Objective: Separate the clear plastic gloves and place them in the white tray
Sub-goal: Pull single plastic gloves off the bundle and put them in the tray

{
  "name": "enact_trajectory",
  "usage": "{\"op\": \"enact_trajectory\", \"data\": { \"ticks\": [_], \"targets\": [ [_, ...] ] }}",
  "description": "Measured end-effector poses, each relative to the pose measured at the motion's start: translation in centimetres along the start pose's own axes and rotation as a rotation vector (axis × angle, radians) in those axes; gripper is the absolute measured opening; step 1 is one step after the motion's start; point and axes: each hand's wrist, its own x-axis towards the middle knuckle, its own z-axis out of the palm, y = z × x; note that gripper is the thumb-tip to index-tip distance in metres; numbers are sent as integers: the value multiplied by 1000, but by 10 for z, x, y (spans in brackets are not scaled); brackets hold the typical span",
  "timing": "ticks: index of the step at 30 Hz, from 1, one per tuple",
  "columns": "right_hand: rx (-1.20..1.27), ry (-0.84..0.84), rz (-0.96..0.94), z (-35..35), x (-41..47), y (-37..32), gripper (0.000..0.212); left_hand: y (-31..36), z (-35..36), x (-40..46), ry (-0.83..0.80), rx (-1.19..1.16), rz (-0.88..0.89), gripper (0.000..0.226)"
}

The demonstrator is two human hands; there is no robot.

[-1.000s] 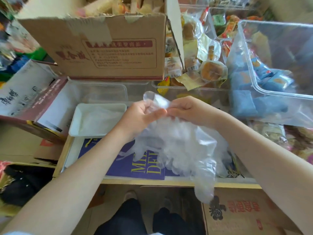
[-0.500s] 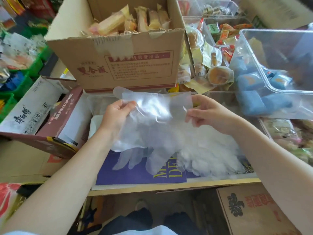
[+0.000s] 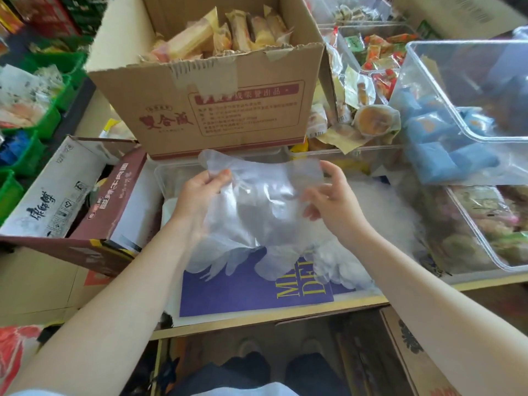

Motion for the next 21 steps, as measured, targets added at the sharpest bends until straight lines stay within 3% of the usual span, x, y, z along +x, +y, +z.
{"op": "enact_trajectory", "data": {
  "ticks": [3, 6, 9, 13, 15, 18, 20, 21],
  "targets": [
    [16, 143, -16, -5, 1, 2, 39, -8, -3, 5, 75, 28, 4, 27],
    [41, 132, -97, -11, -5, -6, 21, -18, 0, 10, 97, 86, 7, 19],
    [83, -109, -183, -14, -13, -20, 25, -30, 0, 20, 91, 151, -44, 15],
    [128, -434, -116, -18, -17, -29, 37, -38, 1, 24, 35, 202, -111, 15],
    [26, -403, -176, -18, -18, -28, 40, -41, 0, 25, -1, 316, -55, 17],
    [-227, -250, -352, -14, -19, -27, 20, -45, -11, 34, 30, 454, 53, 15],
    [-473, -107, -617, -14, -22, -26, 7, -45, -22, 38, 70, 499, 102, 15],
    [-586, -35, -765, -13, -24, -26, 16, -43, -26, 38, 84, 506, 137, 16]
  ]
}}
